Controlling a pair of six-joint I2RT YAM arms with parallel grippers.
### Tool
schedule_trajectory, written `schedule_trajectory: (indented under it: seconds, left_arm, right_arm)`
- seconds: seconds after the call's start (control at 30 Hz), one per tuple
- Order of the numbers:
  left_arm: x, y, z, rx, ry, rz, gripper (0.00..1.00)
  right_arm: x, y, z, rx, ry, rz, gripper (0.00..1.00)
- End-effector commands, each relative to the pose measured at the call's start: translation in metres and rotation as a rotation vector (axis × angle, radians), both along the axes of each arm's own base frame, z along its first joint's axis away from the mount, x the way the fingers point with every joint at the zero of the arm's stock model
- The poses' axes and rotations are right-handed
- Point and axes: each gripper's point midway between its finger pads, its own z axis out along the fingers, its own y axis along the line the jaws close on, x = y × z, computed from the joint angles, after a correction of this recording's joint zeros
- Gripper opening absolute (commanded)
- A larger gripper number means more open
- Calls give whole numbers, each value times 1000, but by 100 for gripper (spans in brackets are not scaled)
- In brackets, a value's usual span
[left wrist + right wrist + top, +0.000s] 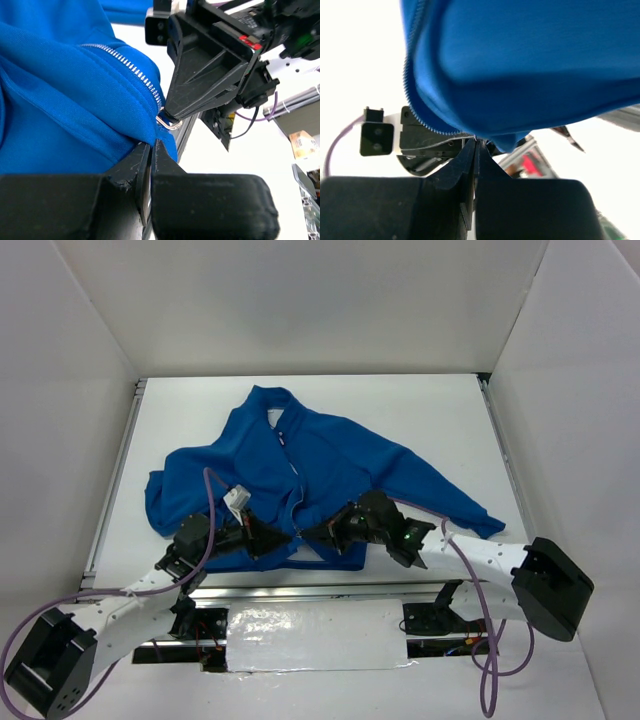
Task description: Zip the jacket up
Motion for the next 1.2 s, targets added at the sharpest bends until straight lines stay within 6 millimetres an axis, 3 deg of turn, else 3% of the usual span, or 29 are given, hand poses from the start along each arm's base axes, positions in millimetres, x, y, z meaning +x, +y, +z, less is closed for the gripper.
schedule_trajectory:
  seconds: [0.0, 0.13, 0.2, 0.23, 0.27, 0.43, 0.7, 1.0, 1.17]
  left_arm:
    - [3, -6, 20, -6, -97, -31, 0]
    - [3, -8, 19, -8, -91, -37, 0]
    - [2, -9, 20, -9, -95, -44, 0]
    - [3, -9, 21, -8, -96, -42, 0]
    - [3, -10, 20, -4, -99, -44, 0]
    - [2, -13, 16, 12, -88, -56, 0]
    - [0, -19, 12, 21, -76, -78, 0]
    - [-10, -26, 21, 11, -106, -145, 0]
    - [-1, -21, 18, 45, -93, -78, 0]
  right_arm:
    - [11, -1, 31, 188, 13, -91, 0]
    - [17, 3, 55, 279, -16, -108, 0]
    - [17, 7, 55, 315, -6, -95, 0]
    - [18, 8, 69, 375, -45, -83, 0]
    - [18, 12, 63, 378, -28, -71, 0]
    - [23, 17, 71, 437, -38, -77, 0]
    - [35, -6, 110, 494, -147, -192, 0]
    - [56, -16, 91, 456, -234, -275, 0]
    - [33, -9, 103, 457, -439, -122, 0]
